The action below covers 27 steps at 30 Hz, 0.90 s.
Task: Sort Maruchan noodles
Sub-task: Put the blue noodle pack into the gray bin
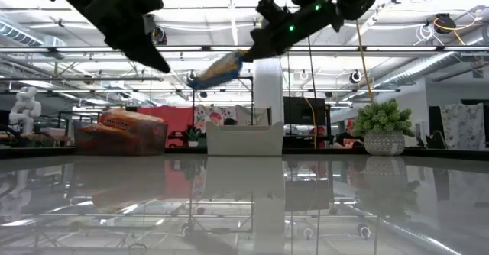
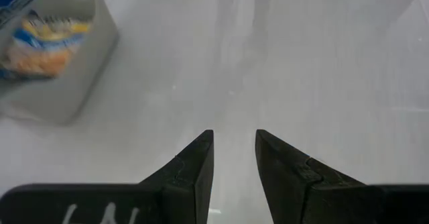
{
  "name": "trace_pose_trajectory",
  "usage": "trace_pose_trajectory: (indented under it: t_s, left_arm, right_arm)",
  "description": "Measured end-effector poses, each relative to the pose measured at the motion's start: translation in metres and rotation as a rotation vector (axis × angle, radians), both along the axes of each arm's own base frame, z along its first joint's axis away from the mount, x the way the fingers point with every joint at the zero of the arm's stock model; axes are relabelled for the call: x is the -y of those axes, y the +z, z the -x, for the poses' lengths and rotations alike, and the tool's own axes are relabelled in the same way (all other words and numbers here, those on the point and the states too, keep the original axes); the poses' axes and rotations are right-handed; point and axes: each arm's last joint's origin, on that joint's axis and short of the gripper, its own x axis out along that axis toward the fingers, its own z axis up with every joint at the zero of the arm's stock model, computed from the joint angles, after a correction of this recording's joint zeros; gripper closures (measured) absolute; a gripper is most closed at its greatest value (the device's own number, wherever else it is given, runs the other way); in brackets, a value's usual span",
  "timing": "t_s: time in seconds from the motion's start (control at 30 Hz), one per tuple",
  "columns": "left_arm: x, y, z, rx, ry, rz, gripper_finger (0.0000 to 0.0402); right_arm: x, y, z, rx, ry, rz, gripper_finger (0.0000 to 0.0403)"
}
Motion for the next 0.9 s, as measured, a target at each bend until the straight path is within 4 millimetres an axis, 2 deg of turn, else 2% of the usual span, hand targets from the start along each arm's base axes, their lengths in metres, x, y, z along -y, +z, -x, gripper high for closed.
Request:
trace_pose_trajectory:
  t_s: [0.2,0.43,0.7,0.9]
  left_arm:
    - [-0.012,0.008,-0.003,0.026,0.011,-0.067,0.0286]
    - [-0.036,0.009,-0.002,0.022,0.084,-0.111,0.0286]
    - [-0.057,0.009,0.002,0.017,0.178,-0.113,0.0286]
    - [-0.061,0.009,0.003,0.015,0.199,-0.112,0.0286]
  right_arm:
    - [0.038,-0.012,0.003,0.009,-0.101,0.025,0.0403]
    - [0.073,-0.040,0.010,-0.004,-0.212,-0.080,0.0403]
    - [0.079,-0.043,0.011,0.030,-0.242,-0.126,0.0398]
    - [0.075,-0.047,0.010,-0.004,-0.237,-0.150,0.0397]
